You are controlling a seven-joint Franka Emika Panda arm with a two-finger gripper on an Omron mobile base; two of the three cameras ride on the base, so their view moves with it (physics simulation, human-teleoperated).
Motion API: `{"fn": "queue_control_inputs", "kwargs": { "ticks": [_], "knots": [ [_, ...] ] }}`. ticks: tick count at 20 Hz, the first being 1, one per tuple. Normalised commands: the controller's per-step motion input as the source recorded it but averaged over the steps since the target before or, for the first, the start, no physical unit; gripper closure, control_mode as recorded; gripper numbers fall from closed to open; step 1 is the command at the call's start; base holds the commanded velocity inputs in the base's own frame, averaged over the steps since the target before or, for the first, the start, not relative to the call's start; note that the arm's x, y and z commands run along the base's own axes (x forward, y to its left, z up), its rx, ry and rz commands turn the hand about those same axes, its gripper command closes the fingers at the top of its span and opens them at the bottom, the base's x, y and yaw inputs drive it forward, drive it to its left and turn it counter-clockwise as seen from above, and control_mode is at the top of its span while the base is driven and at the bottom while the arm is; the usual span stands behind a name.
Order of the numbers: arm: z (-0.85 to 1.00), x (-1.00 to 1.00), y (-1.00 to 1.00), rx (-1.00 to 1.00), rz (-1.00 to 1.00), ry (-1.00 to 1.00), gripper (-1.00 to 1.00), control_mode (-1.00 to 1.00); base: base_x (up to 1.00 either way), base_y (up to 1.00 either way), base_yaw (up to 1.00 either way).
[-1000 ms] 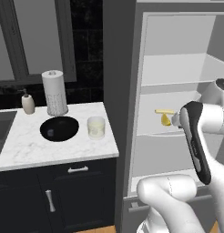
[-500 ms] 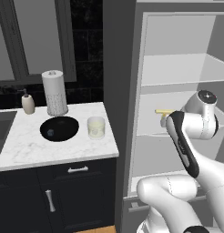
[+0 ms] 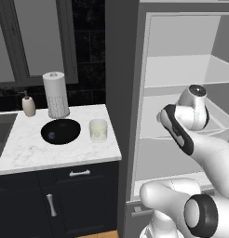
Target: Grab a lemon wedge from the fridge and one ice cube from the ice bowl, and put them in the glass of lemonade.
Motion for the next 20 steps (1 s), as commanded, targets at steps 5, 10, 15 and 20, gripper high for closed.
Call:
{"fn": "queue_control_inputs", "kwargs": {
  "ticks": [5, 10, 15, 20],
  "knots": [
    [-0.16, 0.01, -0.17, 0.00, 0.00, 0.01, -1.00, -1.00, 0.00, 0.00, 0.00],
    [-0.06, 0.03, -0.40, 0.00, 0.00, 0.00, -1.00, -1.00, 0.00, 0.00, 0.00],
    [-0.27, 0.22, 0.04, 0.00, 0.02, 0.00, -1.00, -1.00, 0.00, 0.00, 0.00],
    [-0.02, 0.40, 0.02, 0.00, 0.01, 0.00, -1.00, -1.00, 0.00, 0.00, 0.00]
  ]
}}
